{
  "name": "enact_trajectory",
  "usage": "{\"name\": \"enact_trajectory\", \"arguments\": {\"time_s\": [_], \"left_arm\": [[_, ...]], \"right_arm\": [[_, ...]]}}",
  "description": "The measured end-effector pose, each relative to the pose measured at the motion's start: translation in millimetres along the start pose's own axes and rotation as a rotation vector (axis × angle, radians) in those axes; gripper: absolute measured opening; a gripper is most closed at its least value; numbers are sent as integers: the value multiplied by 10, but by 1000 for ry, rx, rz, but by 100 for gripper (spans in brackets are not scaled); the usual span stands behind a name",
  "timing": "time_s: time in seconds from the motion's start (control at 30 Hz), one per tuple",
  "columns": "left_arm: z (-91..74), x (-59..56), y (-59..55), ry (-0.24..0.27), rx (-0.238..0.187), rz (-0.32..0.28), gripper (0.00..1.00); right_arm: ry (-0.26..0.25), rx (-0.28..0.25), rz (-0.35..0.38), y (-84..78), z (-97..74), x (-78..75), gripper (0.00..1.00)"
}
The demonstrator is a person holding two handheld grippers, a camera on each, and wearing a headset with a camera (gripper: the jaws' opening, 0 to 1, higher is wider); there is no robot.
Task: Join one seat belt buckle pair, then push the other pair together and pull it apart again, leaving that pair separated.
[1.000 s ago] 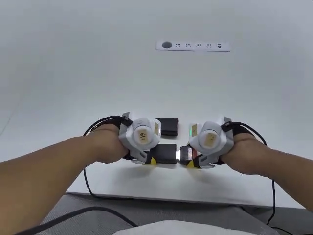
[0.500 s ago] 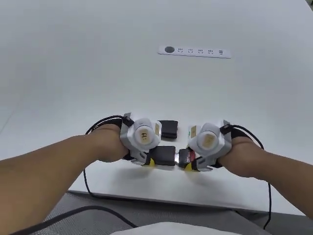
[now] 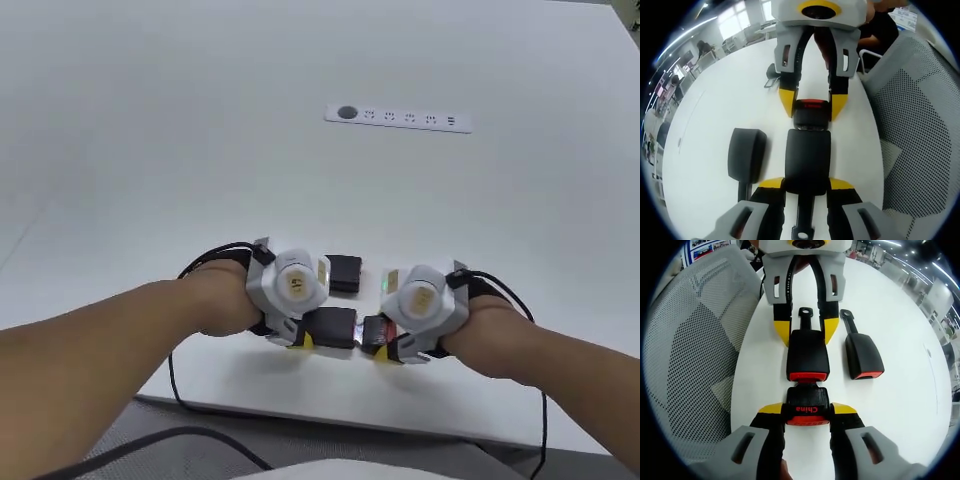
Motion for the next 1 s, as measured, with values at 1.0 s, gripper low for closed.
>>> {"name": "enact_trajectory", "arguments": {"time_s": [1.0], "left_arm": [[-391, 572, 92, 137, -70, -49, 39]], "right_arm": [[-107, -110, 120, -224, -561, -362, 33]]}}
Point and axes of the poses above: the centre of the closed fingertips' face, and the gripper's own axes: z roughly forward along the fingers, x roughly to its left, y roughly out of its top, the point moved 5 cm from there along -z, roughly backward along the fingers, and after that the axes turned 9 degrees about -x, right-handed, at the moved point
